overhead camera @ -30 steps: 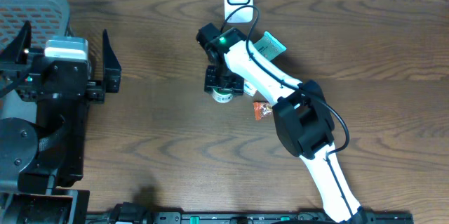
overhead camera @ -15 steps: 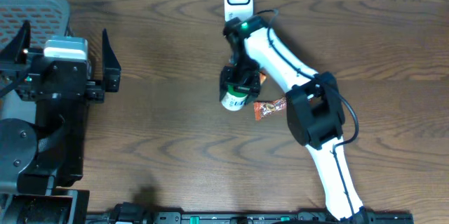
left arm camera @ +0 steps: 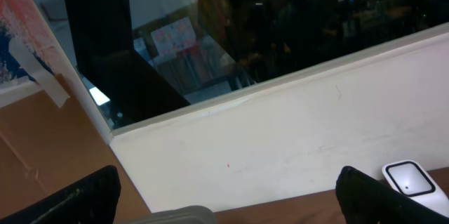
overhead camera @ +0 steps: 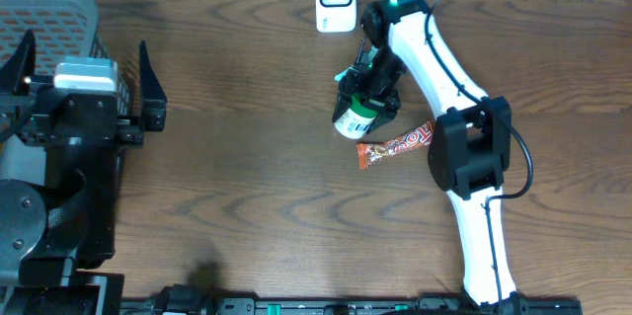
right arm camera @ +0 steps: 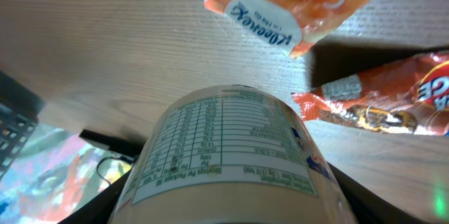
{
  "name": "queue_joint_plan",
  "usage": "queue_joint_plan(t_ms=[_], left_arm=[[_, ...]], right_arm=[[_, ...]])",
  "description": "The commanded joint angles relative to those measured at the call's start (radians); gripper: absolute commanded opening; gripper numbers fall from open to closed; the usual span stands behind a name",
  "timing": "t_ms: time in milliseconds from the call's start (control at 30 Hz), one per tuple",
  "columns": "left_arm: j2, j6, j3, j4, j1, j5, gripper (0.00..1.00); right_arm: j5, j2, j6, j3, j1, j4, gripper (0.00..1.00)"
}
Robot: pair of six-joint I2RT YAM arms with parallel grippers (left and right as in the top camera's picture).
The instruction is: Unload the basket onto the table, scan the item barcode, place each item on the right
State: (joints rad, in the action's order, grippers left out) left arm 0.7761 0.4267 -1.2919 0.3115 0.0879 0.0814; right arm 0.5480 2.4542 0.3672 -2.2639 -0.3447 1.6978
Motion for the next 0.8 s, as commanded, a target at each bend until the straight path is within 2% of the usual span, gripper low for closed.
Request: queue_joint_plan(t_ms=[0, 367, 500, 633, 767], left_arm=[[-0.005, 0.017, -0.007, -0.002, 0.002, 0.008, 0.98], [-0.005, 0.017, -0.007, 0.002, 0.002, 0.009, 0.98], [-0.005, 0.017, -0.006, 0.020, 0.002, 0.009, 0.98], [-0.005, 0.017, -0.006, 0.107, 0.002, 0.008, 0.98], [-0.005, 0.017, -0.006, 0.259, 0.002, 0.008, 0.98]], right_arm=[[0.056, -0.050, -0.055, -0.025, 0.026, 0.004, 0.44], [0.052, -0.232, -0.088, -0.024, 0.083, 0.001, 0.47], [-0.035, -0.331, -0.088, -0.024, 0.082, -0.002, 0.47], [-0.190, -0.405, -0.088, -0.025, 0.075, -0.055, 0.46], [-0.282, -0.430, -0.088, -0.024, 0.050, -0.176, 0.44]])
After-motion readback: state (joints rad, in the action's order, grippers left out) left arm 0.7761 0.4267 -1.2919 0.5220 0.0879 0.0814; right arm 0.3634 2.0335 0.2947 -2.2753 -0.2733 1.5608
